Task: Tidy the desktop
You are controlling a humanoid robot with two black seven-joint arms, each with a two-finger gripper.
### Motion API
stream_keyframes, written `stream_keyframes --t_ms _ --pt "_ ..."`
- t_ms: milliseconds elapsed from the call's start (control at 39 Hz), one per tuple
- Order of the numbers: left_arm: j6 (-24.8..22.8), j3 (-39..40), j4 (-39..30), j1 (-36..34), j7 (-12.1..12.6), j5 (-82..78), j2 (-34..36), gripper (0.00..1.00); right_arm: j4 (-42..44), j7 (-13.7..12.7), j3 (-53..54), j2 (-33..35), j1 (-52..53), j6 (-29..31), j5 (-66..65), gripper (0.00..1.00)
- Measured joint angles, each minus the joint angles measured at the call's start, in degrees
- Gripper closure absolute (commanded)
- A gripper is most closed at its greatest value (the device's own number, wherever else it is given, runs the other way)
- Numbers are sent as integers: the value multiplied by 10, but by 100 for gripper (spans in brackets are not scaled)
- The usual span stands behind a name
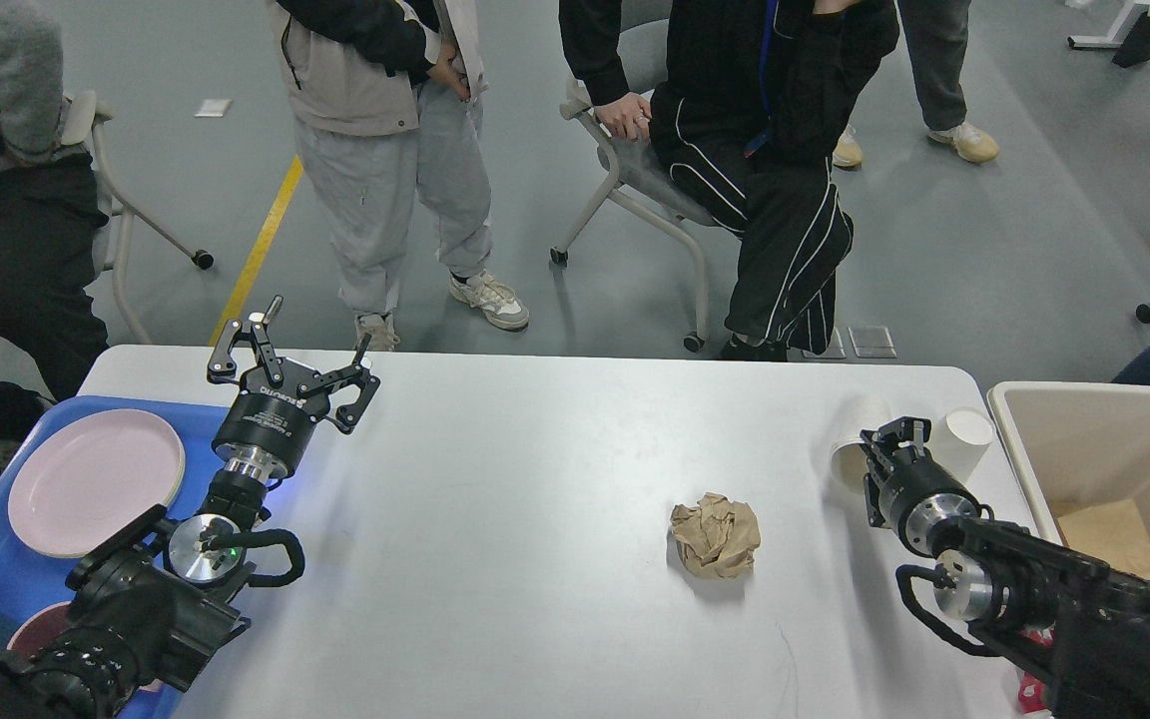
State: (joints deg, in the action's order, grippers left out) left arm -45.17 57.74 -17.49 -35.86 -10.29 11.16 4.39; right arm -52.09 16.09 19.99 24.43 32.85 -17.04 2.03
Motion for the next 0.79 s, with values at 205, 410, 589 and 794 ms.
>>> stream_keyframes --t_ms 205,410,589,794 --pt "0 0 0 0 0 0 0 1 -49 5 2 17 1 -7 0 100" --pt "0 0 0 0 0 0 0 1 -162 5 -63 129 85 -1 -6 100" --pt "-1 0 0 0 0 -1 0 1 -237 19 -250 204 249 13 -13 100" --pt "-1 0 0 0 0 0 0 1 -312 42 -574 207 552 77 -77 100"
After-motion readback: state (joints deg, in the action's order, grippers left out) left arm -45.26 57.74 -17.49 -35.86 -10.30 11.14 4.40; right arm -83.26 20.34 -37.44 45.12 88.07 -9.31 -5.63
